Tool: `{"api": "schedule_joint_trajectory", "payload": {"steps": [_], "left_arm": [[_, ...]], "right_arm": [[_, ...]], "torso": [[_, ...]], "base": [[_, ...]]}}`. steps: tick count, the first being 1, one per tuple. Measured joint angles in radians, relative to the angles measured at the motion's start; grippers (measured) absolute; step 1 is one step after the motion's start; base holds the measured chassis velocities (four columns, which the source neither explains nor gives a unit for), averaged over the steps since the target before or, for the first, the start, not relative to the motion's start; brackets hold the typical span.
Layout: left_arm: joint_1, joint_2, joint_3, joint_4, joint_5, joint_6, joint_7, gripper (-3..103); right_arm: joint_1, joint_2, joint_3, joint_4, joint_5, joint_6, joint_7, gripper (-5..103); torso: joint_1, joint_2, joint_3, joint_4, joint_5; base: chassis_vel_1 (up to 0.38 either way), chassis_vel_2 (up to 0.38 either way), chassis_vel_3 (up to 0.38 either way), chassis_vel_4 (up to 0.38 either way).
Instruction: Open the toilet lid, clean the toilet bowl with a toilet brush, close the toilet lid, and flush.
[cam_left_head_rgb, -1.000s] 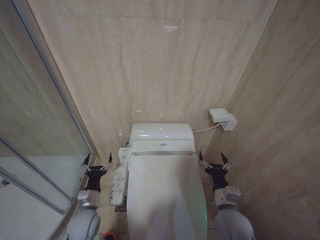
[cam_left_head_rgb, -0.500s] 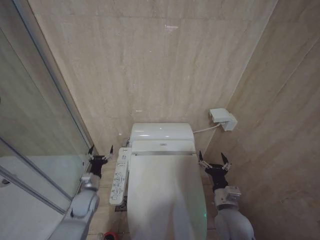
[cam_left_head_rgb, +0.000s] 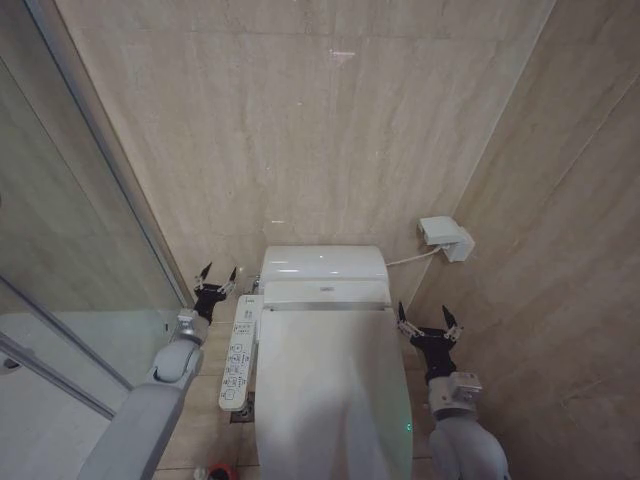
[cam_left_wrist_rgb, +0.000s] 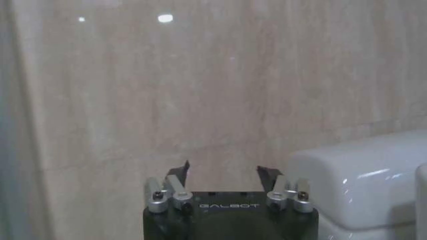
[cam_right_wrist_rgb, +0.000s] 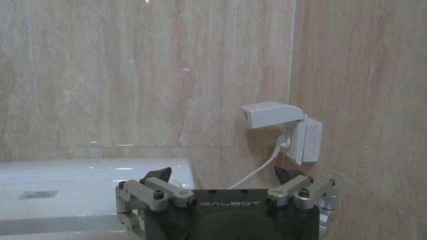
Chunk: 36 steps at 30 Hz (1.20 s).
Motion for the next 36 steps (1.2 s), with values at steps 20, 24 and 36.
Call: {"api": "schedule_joint_trajectory", "payload": {"steps": [20, 24, 36], "left_arm": [[-0.015, 0.068, 0.033, 0.092, 0.160, -0.126, 0.157, 2], [-0.022, 0.071, 0.033, 0.122, 0.186, -0.176, 0.187, 2], [-0.002, 0.069, 0.049, 0.146, 0.220, -0.215, 0.221, 0]], "right_arm": [[0.000, 0.000, 0.000, 0.000, 0.000, 0.000, 0.000, 100], [0.000, 0.000, 0.000, 0.000, 0.000, 0.000, 0.000, 100], [0.000, 0.000, 0.000, 0.000, 0.000, 0.000, 0.000, 100]], "torso": [[0.000, 0.000, 0.000, 0.0002, -0.0002], [0.000, 0.000, 0.000, 0.0001, -0.0002], [0.000, 0.000, 0.000, 0.0001, -0.0002]], "base": [[0.000, 0.000, 0.000, 0.000], [0.000, 0.000, 0.000, 0.000], [0.000, 0.000, 0.000, 0.000]]}}
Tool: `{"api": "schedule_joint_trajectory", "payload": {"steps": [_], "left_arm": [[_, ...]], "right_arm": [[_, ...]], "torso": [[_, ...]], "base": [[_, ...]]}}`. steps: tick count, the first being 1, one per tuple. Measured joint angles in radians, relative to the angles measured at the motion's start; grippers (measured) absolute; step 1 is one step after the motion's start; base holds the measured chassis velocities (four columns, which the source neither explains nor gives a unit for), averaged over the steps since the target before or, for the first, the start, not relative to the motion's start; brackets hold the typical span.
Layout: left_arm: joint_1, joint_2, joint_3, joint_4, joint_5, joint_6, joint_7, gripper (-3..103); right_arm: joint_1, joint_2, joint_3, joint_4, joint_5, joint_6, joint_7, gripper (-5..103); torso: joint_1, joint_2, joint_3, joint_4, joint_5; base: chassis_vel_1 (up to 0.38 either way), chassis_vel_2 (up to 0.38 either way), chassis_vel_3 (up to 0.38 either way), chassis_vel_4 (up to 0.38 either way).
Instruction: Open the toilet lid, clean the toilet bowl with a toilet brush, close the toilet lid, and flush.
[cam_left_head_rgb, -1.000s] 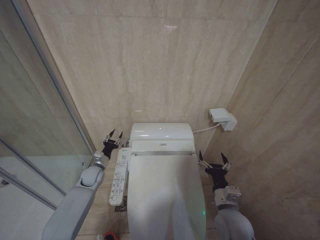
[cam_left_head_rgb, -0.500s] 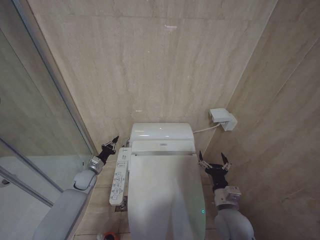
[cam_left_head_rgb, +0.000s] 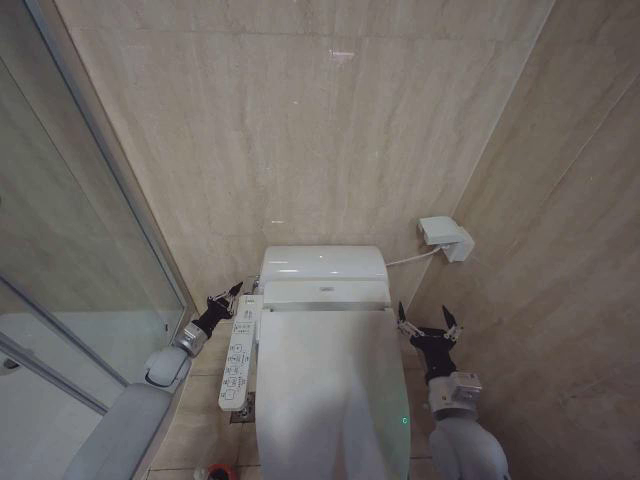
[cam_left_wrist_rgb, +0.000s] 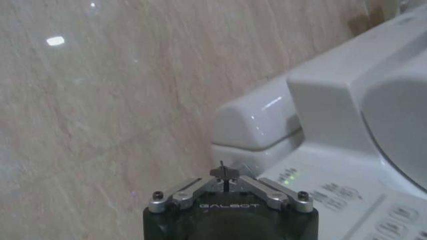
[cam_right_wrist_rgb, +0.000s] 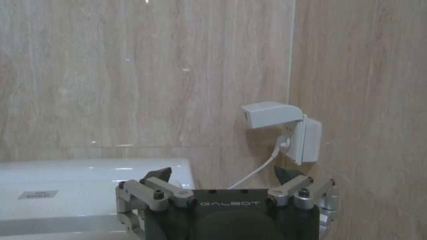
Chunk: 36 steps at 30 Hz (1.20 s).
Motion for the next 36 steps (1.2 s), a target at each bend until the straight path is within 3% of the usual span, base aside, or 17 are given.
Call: {"api": "schedule_joint_trajectory", "payload": {"steps": [36], "left_arm": [[-0.069, -0.028, 0.029, 0.153, 0.021, -0.035, 0.061, 0]], "right_arm": [[0.000, 0.000, 0.000, 0.000, 0.000, 0.000, 0.000, 100]], "torso": [[0.000, 0.000, 0.000, -0.0002, 0.0001]], "base": [[0.000, 0.000, 0.000, 0.000]]}}
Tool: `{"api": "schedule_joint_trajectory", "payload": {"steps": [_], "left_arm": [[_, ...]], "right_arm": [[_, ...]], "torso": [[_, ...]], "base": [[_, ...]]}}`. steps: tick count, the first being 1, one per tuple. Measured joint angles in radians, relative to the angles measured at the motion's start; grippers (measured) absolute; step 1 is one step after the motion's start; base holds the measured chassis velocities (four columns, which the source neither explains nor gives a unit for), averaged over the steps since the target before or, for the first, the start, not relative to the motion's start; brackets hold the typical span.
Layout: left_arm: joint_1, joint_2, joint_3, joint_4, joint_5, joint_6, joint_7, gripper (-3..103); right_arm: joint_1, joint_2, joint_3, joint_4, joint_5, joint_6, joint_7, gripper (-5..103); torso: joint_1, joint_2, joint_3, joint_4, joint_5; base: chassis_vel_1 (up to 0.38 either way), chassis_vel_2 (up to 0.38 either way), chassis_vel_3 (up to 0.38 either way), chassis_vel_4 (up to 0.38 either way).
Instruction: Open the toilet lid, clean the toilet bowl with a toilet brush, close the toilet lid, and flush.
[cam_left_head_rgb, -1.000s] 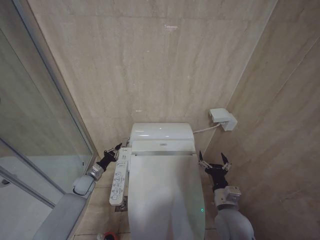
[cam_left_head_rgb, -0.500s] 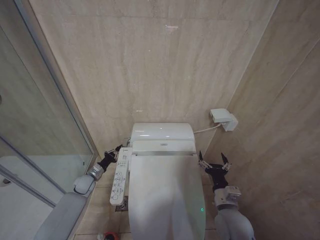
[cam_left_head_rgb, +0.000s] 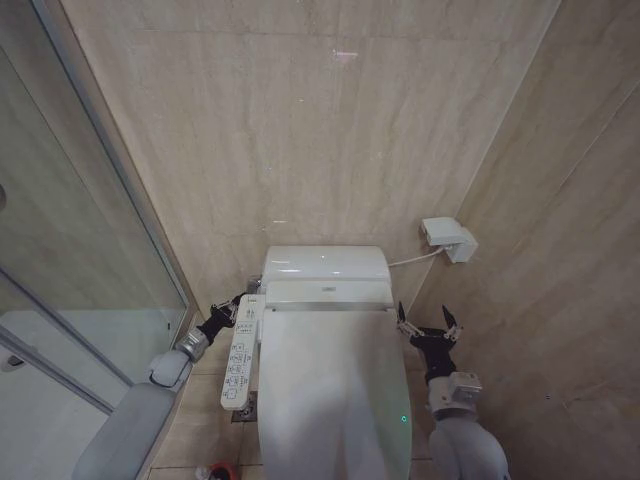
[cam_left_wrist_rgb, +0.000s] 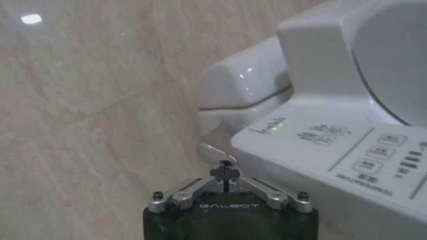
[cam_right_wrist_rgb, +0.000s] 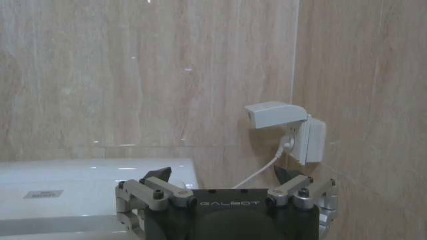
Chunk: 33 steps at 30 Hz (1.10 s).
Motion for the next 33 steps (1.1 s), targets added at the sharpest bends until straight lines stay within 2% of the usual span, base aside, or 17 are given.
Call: {"api": "schedule_joint_trajectory", "payload": {"steps": [2, 11, 15, 21, 27, 33], "left_arm": [[-0.005, -0.001, 0.002, 0.007, 0.000, -0.001, 0.000, 0], [-0.027, -0.009, 0.006, 0.026, 0.001, 0.000, -0.006, 0], [0.012, -0.017, -0.025, -0.017, 0.011, 0.035, -0.056, 0], [0.094, -0.008, -0.108, -0.108, 0.059, 0.100, -0.115, 0], [0.100, 0.016, -0.127, -0.123, 0.074, 0.095, -0.123, 0], [0.074, 0.041, -0.097, -0.131, 0.069, 0.064, -0.110, 0]], "right_arm": [[0.000, 0.000, 0.000, 0.000, 0.000, 0.000, 0.000, 100], [0.000, 0.000, 0.000, 0.000, 0.000, 0.000, 0.000, 100], [0.000, 0.000, 0.000, 0.000, 0.000, 0.000, 0.000, 100], [0.000, 0.000, 0.000, 0.000, 0.000, 0.000, 0.000, 100], [0.000, 0.000, 0.000, 0.000, 0.000, 0.000, 0.000, 100], [0.000, 0.000, 0.000, 0.000, 0.000, 0.000, 0.000, 100]], "torso": [[0.000, 0.000, 0.000, -0.0004, -0.0008], [0.000, 0.000, 0.000, 0.0002, -0.0001], [0.000, 0.000, 0.000, -0.0003, 0.0001], [0.000, 0.000, 0.000, 0.0004, 0.0001], [0.000, 0.000, 0.000, 0.0005, 0.0000], [0.000, 0.000, 0.000, 0.0001, -0.0001]], "base": [[0.000, 0.000, 0.000, 0.000], [0.000, 0.000, 0.000, 0.000], [0.000, 0.000, 0.000, 0.000], [0.000, 0.000, 0.000, 0.000], [0.000, 0.000, 0.000, 0.000], [0.000, 0.000, 0.000, 0.000]]}}
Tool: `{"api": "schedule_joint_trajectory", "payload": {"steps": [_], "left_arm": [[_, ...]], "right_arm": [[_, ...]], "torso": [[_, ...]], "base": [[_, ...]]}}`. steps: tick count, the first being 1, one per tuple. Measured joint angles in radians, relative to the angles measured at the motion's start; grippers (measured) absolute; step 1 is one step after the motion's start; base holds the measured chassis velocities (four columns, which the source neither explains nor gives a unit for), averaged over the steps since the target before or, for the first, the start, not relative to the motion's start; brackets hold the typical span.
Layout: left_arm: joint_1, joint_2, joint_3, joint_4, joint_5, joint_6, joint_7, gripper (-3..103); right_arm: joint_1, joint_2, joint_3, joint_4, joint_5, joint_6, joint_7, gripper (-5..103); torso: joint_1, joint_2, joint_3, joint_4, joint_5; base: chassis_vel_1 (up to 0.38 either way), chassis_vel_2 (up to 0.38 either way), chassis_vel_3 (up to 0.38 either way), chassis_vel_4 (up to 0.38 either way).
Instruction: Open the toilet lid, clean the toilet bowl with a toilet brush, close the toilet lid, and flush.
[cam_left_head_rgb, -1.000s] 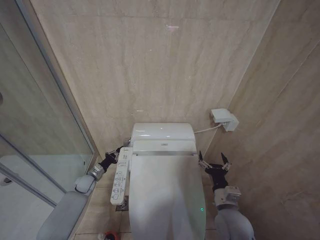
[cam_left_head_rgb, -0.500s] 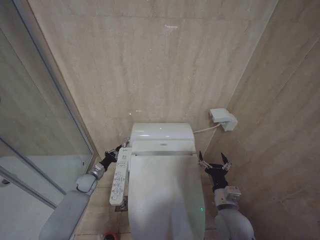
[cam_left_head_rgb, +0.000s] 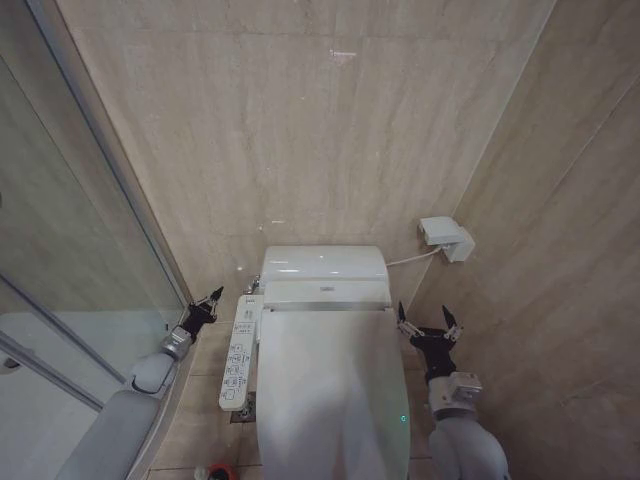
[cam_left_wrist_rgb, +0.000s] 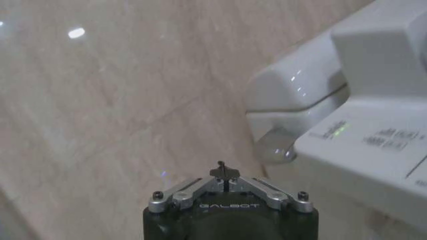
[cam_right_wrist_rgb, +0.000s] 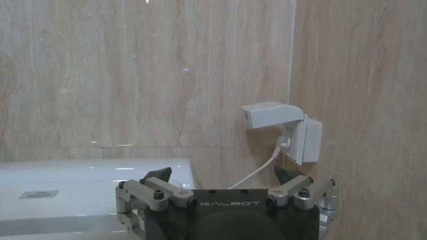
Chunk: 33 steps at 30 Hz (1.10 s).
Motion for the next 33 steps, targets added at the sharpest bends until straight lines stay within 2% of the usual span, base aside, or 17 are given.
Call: {"api": "schedule_joint_trajectory", "payload": {"steps": [11, 23, 33], "left_arm": [[-0.060, 0.006, 0.091, 0.004, 0.002, -0.020, 0.031, 0], [-0.030, 0.004, 0.078, 0.030, 0.002, -0.030, 0.044, 0], [-0.053, -0.002, 0.077, 0.056, 0.002, -0.032, 0.043, 0]], "right_arm": [[0.000, 0.000, 0.000, 0.000, 0.000, 0.000, 0.000, 100], [0.000, 0.000, 0.000, 0.000, 0.000, 0.000, 0.000, 100], [0.000, 0.000, 0.000, 0.000, 0.000, 0.000, 0.000, 100]], "torso": [[0.000, 0.000, 0.000, 0.0001, 0.0001], [0.000, 0.000, 0.000, 0.0003, 0.0001], [0.000, 0.000, 0.000, 0.0001, 0.0000]], "base": [[0.000, 0.000, 0.000, 0.000], [0.000, 0.000, 0.000, 0.000], [0.000, 0.000, 0.000, 0.000]]}}
